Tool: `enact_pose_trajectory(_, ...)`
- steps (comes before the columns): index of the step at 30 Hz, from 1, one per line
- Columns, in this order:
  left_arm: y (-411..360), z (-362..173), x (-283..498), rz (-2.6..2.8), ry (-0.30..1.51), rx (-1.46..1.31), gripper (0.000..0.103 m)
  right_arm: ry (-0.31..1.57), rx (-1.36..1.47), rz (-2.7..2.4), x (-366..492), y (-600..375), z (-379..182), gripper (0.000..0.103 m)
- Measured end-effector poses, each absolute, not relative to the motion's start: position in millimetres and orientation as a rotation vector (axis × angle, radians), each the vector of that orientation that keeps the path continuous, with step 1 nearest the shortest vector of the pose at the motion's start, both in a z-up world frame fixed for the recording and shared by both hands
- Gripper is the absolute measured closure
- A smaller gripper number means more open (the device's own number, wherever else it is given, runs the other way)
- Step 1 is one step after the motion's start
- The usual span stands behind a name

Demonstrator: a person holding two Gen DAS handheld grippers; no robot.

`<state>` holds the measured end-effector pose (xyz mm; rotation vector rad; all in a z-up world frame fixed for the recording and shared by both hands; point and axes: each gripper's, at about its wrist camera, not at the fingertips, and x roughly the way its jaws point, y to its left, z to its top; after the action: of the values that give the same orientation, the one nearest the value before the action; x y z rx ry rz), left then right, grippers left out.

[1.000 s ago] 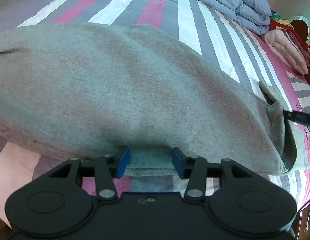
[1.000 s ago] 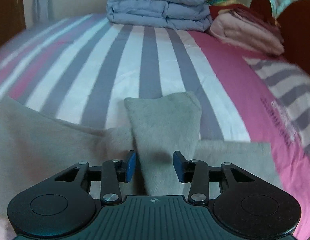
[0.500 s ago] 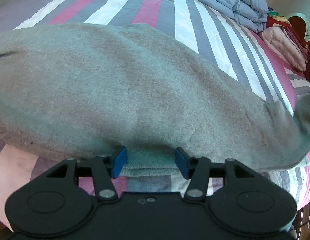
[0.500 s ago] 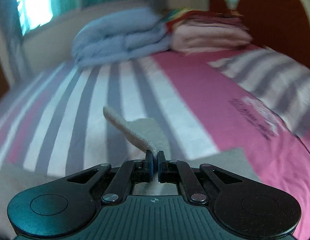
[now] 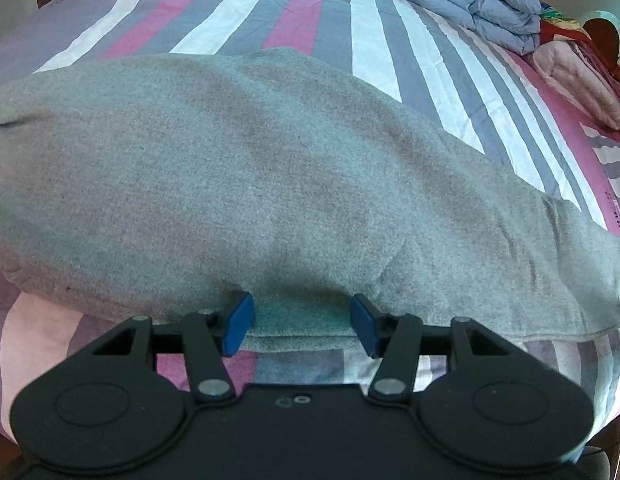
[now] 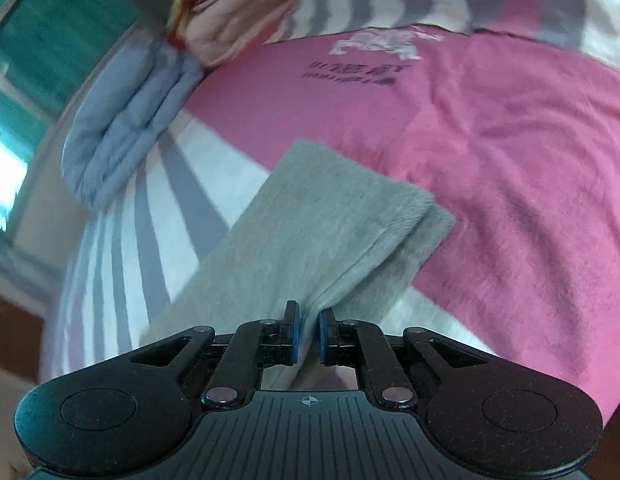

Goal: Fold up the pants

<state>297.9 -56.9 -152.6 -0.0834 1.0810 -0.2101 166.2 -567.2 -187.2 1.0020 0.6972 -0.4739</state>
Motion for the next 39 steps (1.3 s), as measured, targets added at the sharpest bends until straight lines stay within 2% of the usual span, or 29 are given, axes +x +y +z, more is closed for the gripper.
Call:
enact_pose_trajectory(4,-58,-152,296,-0.208,1.081,-0.077,0.057,0.667,1.009,-0.499,158,-568,-180,0.096)
enact_pose_trajectory(7,-57,-152,296,-0.209,1.079,-0.077,0.057,0.652,0.904,-0.481,159,-559,-162,0.096)
enact_pose_trajectory(11,-58,-152,295,-0.205,1.073,-0.069,0.057,0.798,0.784,-0.554,161,-555,-179,0.095)
enact_pose_trajectory(13,-58,-151,294,-0.206,1.073,-0.071,0.057,0.797,0.806,-0.541,157,-558,-184,0.095)
enact_pose_trajectory(16,-54,-150,294,-0.212,1.071,-0.09,0.056,0.758,0.842,-0.521,152,-565,-174,0.082)
enact_pose_trajectory(21,-47,-148,293,-0.211,1.063,-0.098,0.056,0.782,0.814,-0.524,159,-567,-173,0.082)
enact_pose_trajectory(22,-47,-147,292,-0.211,1.061,-0.097,0.056,0.765,0.791,-0.521,162,-565,-170,0.083)
enact_pose_trajectory(23,-45,-147,292,-0.212,1.06,-0.099,0.056,0.728,0.757,-0.516,167,-562,-163,0.09)
enact_pose_trajectory(24,-45,-147,292,-0.212,1.059,-0.1,0.056,0.695,0.724,-0.509,171,-561,-155,0.093)
enact_pose_trajectory(31,-46,-150,285,-0.195,1.031,-0.104,0.056,0.476,0.636,-0.492,172,-560,-109,0.094)
enact_pose_trajectory(35,-55,-150,281,-0.188,1.015,-0.035,0.056,0.74,0.657,-0.578,168,-566,-174,0.093)
enact_pose_trajectory(37,-55,-149,281,-0.186,1.02,-0.042,0.055,0.779,0.664,-0.575,163,-565,-183,0.093)
enact_pose_trajectory(39,-55,-148,282,-0.186,1.024,-0.047,0.055,0.78,0.651,-0.582,161,-566,-172,0.084)
